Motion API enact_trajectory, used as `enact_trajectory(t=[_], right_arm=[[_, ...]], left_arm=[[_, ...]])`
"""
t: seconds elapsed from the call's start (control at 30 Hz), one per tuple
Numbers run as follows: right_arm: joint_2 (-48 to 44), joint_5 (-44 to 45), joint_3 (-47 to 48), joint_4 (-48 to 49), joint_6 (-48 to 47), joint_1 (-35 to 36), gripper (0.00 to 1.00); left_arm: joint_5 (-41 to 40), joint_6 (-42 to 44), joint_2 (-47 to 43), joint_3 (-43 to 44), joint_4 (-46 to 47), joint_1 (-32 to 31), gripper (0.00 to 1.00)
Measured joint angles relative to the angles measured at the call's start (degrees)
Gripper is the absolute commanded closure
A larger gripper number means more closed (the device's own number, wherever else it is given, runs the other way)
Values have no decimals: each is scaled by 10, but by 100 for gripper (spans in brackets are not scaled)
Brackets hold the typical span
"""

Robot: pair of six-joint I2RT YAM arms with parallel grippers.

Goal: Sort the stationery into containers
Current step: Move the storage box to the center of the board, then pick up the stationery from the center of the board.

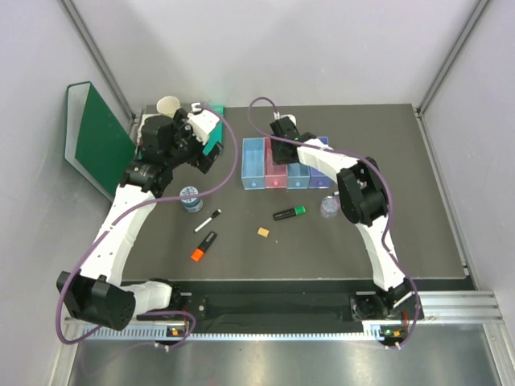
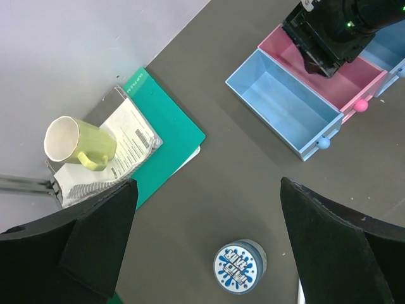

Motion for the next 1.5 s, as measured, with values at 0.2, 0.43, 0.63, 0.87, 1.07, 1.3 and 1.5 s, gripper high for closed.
enact_trajectory(t=[0.2,0.43,0.63,0.87,1.07,1.3,1.5], right_arm=[[-24,1,-23,5,-15,2,33],[-141,4,-72,6,-69,6,4],[-275,-31,-98,0,-203,7,0],[-427,-115,-185,-56,-333,-33,0],[-529,-131,-326,-119,-401,-46,0],[-577,-128,-379,-185,-455,-46,0],[-597,-123,-379,-209,-476,-46,0]], left_arm=[[5,-4,-2,-1,-1,0,1],[15,-5,-21,-11,-6,0,1],[26,14,-15,-31,-58,3,1],[42,36,22,-87,-105,29,1],[55,73,23,-152,-107,77,1],[67,121,66,-160,-107,129,1],[75,173,133,-148,-110,148,1]])
